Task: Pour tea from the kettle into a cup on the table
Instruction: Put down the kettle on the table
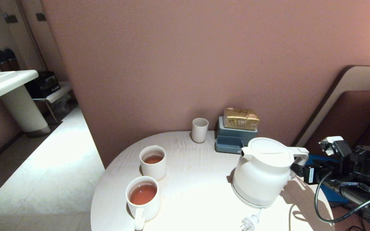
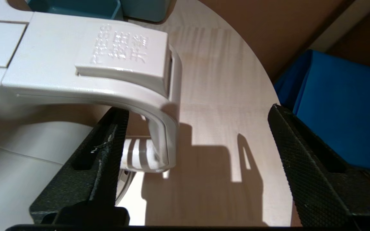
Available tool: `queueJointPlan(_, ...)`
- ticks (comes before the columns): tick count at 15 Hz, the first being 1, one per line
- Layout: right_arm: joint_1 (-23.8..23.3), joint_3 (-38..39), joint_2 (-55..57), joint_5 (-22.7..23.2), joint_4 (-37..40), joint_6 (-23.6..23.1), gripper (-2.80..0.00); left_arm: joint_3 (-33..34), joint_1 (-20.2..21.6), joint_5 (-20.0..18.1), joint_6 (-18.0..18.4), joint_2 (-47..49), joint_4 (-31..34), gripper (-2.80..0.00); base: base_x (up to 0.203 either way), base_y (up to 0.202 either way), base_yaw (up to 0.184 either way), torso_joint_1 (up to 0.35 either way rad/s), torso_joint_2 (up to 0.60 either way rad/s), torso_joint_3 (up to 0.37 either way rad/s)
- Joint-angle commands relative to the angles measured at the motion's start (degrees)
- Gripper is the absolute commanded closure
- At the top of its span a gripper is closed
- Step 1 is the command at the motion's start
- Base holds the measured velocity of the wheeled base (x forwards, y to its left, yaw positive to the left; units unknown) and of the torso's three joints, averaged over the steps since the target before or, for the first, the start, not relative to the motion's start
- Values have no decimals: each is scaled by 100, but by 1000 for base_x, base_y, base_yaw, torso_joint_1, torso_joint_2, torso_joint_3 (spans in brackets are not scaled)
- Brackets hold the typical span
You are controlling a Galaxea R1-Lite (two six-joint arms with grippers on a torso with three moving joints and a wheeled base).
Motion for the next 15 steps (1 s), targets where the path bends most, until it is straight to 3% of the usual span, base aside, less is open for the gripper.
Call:
queueJointPlan(1,-16,69,-164,3,-42,-4,-280,0,1,1,0,7,3,0,0,0,0,0,0,0)
queueJointPlan(6,31,281,-468,18,-23,-115,-280,0,1,1,-6,7,3,0,0,0,0,0,0,0)
queueJointPlan(7,32,337,-520,21,-17,-122,0,0,1,1,0,7,3,0,0,0,0,0,0,0)
queueJointPlan(9,37,473,-634,21,-13,-161,0,0,1,1,-8,7,-2,0,0,0,0,0,0,0)
queueJointPlan(10,35,503,-698,21,-7,-252,-280,0,1,1,0,7,3,0,0,0,0,0,0,0)
queueJointPlan(15,34,640,-1443,13,383,-300,-280,0,1,1,0,7,3,0,0,0,0,0,0,0)
